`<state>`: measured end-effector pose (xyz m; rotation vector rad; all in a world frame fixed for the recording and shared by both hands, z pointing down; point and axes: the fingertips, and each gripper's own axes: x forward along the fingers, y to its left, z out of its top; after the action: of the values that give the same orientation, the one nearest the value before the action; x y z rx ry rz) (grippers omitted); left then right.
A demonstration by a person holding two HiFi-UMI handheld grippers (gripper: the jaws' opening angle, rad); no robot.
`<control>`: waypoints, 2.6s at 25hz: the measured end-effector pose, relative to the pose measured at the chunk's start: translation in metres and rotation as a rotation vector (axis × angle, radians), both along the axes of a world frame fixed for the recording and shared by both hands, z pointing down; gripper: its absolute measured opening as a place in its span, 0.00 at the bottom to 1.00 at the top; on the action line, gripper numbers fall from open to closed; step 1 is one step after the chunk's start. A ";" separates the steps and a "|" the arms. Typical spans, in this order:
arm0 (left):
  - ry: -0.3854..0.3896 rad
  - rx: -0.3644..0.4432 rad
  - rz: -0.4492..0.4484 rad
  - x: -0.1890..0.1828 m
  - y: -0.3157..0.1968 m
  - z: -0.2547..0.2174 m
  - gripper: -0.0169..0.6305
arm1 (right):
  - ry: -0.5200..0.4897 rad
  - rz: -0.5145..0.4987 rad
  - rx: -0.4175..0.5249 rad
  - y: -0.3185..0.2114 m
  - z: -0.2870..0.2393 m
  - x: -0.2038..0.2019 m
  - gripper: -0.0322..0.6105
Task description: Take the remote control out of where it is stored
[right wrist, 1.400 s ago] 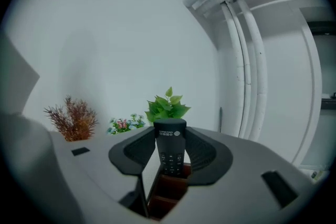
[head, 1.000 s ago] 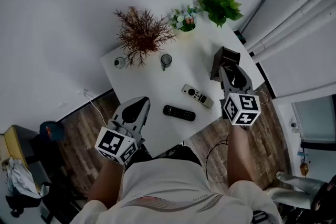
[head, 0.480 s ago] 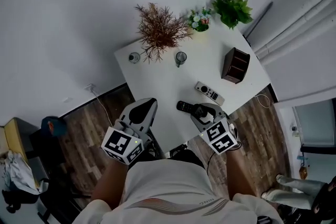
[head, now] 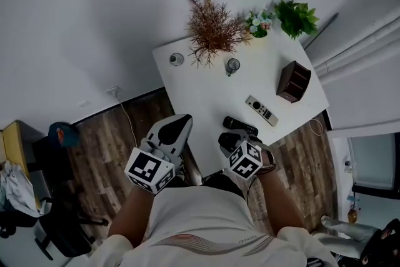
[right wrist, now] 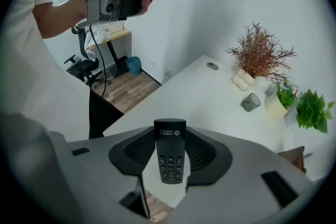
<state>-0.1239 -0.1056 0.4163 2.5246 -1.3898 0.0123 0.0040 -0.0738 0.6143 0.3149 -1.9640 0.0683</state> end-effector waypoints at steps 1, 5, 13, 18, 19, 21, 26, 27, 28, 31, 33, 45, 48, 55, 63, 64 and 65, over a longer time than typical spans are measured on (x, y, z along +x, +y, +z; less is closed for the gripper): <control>-0.003 -0.001 -0.004 -0.002 0.001 0.001 0.03 | 0.015 -0.016 -0.007 0.001 0.006 -0.003 0.34; 0.000 -0.010 -0.023 -0.010 0.004 0.006 0.03 | 0.095 -0.095 -0.018 0.002 0.026 -0.011 0.34; 0.012 -0.024 -0.059 -0.021 0.009 0.010 0.03 | 0.236 -0.170 -0.086 0.002 0.060 -0.011 0.34; 0.016 -0.025 -0.071 -0.024 0.009 0.010 0.03 | 0.266 -0.183 -0.133 0.003 0.072 -0.010 0.33; 0.015 -0.025 -0.071 -0.025 0.009 0.011 0.03 | 0.263 -0.179 -0.136 0.003 0.073 -0.010 0.33; 0.013 -0.025 -0.071 -0.025 0.010 0.011 0.03 | 0.255 -0.173 -0.137 0.003 0.074 -0.010 0.34; 0.003 -0.028 -0.067 -0.023 0.009 0.009 0.03 | 0.227 -0.165 -0.142 0.005 0.076 -0.010 0.34; -0.004 -0.029 -0.063 -0.022 0.009 0.008 0.03 | 0.220 -0.162 -0.144 0.006 0.076 -0.010 0.34; -0.010 -0.029 -0.058 -0.020 0.009 0.006 0.03 | 0.210 -0.157 -0.146 0.006 0.076 -0.010 0.34; -0.028 -0.031 -0.040 -0.015 0.008 0.004 0.03 | 0.168 -0.132 -0.155 0.003 0.073 -0.010 0.34; -0.041 -0.033 -0.031 -0.012 0.009 0.004 0.03 | 0.127 -0.112 -0.152 0.000 0.068 -0.014 0.34; -0.053 0.024 0.005 0.017 0.004 -0.018 0.03 | -0.678 0.300 0.050 -0.051 -0.107 -0.012 0.15; -0.067 0.049 0.013 0.023 0.003 -0.026 0.03 | -0.823 0.395 0.157 -0.064 -0.153 0.009 0.09; -0.065 0.106 0.046 0.044 0.001 -0.047 0.03 | -0.957 0.502 0.390 -0.067 -0.226 0.053 0.07; -0.058 0.136 0.078 0.063 0.003 -0.061 0.03 | -0.957 0.596 0.531 -0.058 -0.255 0.100 0.07; -0.056 0.140 0.082 0.066 0.004 -0.062 0.03 | -0.951 0.605 0.539 -0.058 -0.255 0.104 0.07; -0.055 0.142 0.087 0.068 0.005 -0.063 0.03 | -0.947 0.613 0.545 -0.057 -0.255 0.107 0.07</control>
<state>-0.0560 -0.1008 0.3537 2.7191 -1.3447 -0.0004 0.1114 -0.1306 0.3595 1.4501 -2.7129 0.0842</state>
